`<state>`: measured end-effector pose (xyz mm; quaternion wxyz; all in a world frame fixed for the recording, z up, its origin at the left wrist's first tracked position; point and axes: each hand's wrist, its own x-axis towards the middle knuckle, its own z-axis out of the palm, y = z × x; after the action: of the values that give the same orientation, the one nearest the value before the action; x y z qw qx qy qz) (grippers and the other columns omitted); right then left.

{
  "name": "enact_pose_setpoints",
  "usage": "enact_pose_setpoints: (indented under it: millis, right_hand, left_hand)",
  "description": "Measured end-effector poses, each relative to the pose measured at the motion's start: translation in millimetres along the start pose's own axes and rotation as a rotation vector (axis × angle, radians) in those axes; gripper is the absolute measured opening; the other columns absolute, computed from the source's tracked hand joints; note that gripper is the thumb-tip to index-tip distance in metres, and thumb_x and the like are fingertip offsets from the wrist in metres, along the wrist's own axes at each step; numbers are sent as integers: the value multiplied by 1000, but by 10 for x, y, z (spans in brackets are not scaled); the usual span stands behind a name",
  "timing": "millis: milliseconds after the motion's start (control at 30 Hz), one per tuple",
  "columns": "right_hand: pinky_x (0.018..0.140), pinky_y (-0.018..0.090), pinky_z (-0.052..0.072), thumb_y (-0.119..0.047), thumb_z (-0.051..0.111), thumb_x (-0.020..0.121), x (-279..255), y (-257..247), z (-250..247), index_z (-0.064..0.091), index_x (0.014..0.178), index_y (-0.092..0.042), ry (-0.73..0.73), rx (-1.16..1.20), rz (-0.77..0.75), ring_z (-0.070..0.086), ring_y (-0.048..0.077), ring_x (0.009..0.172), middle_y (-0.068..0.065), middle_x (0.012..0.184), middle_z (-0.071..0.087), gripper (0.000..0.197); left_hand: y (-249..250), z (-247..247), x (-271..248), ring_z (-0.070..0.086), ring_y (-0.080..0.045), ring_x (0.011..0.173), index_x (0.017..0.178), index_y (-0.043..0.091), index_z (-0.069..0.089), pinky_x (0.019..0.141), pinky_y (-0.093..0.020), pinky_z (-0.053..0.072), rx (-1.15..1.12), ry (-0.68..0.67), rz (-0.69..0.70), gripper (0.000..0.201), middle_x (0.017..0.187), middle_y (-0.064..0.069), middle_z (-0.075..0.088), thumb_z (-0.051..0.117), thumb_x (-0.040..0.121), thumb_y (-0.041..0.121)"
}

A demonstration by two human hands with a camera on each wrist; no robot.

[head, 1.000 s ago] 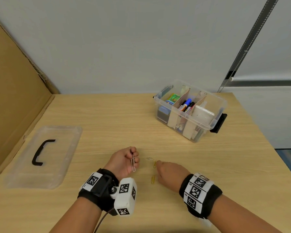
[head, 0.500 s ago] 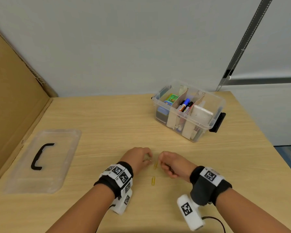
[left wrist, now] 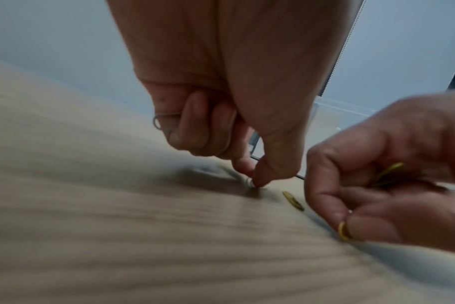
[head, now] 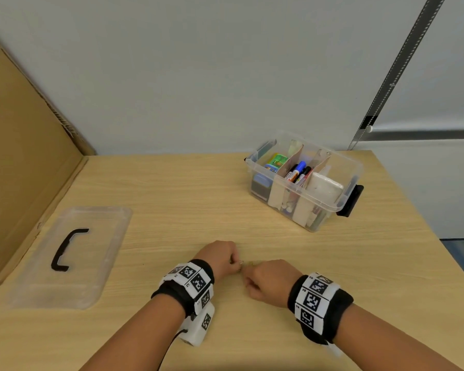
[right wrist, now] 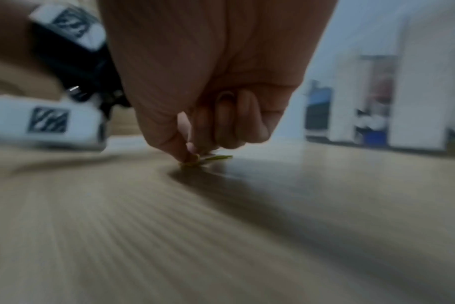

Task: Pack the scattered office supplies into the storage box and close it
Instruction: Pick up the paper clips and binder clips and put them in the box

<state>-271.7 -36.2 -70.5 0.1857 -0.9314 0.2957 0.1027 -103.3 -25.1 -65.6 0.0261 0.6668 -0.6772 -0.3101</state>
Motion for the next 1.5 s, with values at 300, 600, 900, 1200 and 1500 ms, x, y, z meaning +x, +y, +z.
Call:
enact_pose_setpoints:
  millis: [300, 600, 900, 1200, 1500]
  right_hand:
    - [40, 24, 25, -24, 31, 98, -110, 253, -118, 46, 76, -14, 43, 1742, 288, 34, 15, 50, 4, 61, 40, 28]
    - [56, 22, 36, -15, 30, 100, 3, 148, -201, 42, 116, -14, -17, 271, 144, 46, 14, 64, -4, 76, 50, 20]
    - [68, 30, 39, -19, 43, 95, 206, 206, -235, 49, 104, -18, -163, 23, 119, 50, 20, 80, 0, 90, 54, 11]
    - [64, 31, 40, -19, 36, 98, 170, 126, -278, 42, 107, -13, -167, 74, 244, 49, 21, 76, 4, 88, 52, 13]
    - [53, 33, 42, -17, 40, 98, -531, 404, -1332, 39, 91, -20, 536, 77, 428, 51, 18, 58, 0, 66, 54, 8]
  left_hand:
    - [-304, -126, -229, 36, -3, 50, 80, 20, 60, 61, -20, 38, -411, 264, 24, 5, 56, 12, 41, 63, 84, 20]
    - [-458, -149, -398, 33, -6, 49, 83, 18, 60, 49, -14, 32, -289, 324, 15, 4, 53, 10, 37, 62, 84, 22]
    - [-562, -194, -466, 34, -7, 52, 82, 17, 60, 50, -15, 33, -325, 374, -22, 5, 56, 9, 39, 63, 84, 21]
    - [-405, -279, -446, 34, -5, 49, 79, 22, 57, 50, -13, 34, -352, 392, 19, 8, 56, 10, 37, 62, 85, 21]
    - [-204, -268, -445, 35, -5, 46, 76, 24, 55, 50, -15, 33, -345, 428, 42, 12, 54, 8, 35, 61, 86, 22]
